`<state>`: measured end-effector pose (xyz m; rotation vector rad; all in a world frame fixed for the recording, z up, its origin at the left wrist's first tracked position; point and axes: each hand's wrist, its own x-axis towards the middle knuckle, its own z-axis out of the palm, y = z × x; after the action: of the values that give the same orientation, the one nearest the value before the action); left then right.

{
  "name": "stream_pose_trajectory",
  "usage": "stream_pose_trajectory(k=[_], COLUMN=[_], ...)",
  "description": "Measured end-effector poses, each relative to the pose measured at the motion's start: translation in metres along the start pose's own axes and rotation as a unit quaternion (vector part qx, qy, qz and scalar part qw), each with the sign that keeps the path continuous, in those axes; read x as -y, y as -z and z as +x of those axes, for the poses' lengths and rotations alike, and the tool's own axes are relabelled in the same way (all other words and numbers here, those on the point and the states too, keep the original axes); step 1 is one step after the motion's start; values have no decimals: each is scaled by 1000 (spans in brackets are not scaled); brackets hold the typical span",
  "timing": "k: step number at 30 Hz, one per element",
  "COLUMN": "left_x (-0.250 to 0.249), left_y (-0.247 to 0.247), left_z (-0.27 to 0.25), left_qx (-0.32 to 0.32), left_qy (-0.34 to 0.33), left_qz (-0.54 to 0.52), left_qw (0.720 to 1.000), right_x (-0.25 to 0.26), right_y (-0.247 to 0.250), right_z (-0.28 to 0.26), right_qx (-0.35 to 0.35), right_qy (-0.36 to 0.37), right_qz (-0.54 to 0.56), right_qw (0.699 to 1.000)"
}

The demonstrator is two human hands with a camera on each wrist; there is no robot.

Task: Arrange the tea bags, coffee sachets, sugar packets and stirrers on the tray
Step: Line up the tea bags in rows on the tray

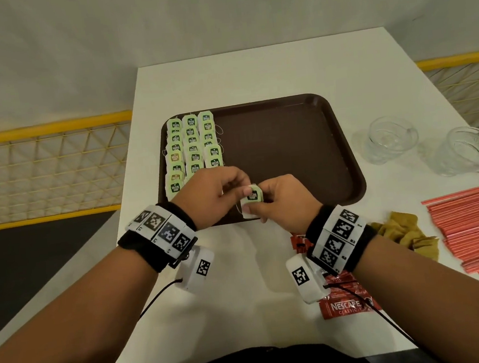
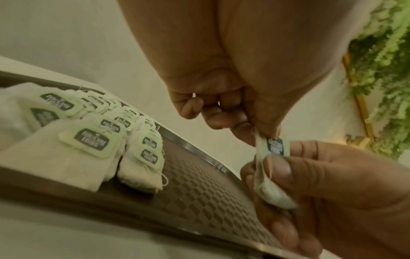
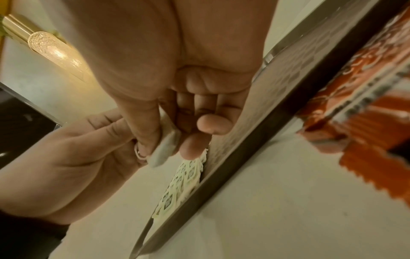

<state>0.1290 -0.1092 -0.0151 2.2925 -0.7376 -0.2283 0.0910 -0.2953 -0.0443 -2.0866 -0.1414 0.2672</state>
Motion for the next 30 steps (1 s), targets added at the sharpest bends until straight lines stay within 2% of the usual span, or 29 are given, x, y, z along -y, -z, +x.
stream_pose_trajectory(k=[4, 8, 14, 16, 19, 25, 28, 30], left_x=[4, 11, 32, 38, 44, 42, 41, 37], left_y=[3, 9, -2, -4, -2, -6, -4, -6], left_z=[-7, -16, -24, -24, -23, -17, -15, -18], left_qx=[-52, -92, -43, -53, -80, 22, 39, 34], left_qy=[53, 117, 215, 234, 218, 172, 141, 121], left_qz=[-27, 30, 132, 133, 140, 190, 229, 206], left_qw=[997, 988, 967, 962, 962, 966, 963, 970], right_x=[0, -7, -19, -18, -16, -13, -14, -17], right_y=[5, 16, 31, 37, 45, 49, 51, 53], right_z=[-4, -12, -29, -35, -41, -56, -71, -82], right_qx=[-3, -12, 13, 9, 2, -13, -31, -40], right_qy=[9, 14, 19, 15, 2, -45, -49, -56], right_qz=[1, -14, -46, -59, -90, -187, -246, -287], right_qw=[1000, 1000, 999, 998, 996, 981, 967, 956])
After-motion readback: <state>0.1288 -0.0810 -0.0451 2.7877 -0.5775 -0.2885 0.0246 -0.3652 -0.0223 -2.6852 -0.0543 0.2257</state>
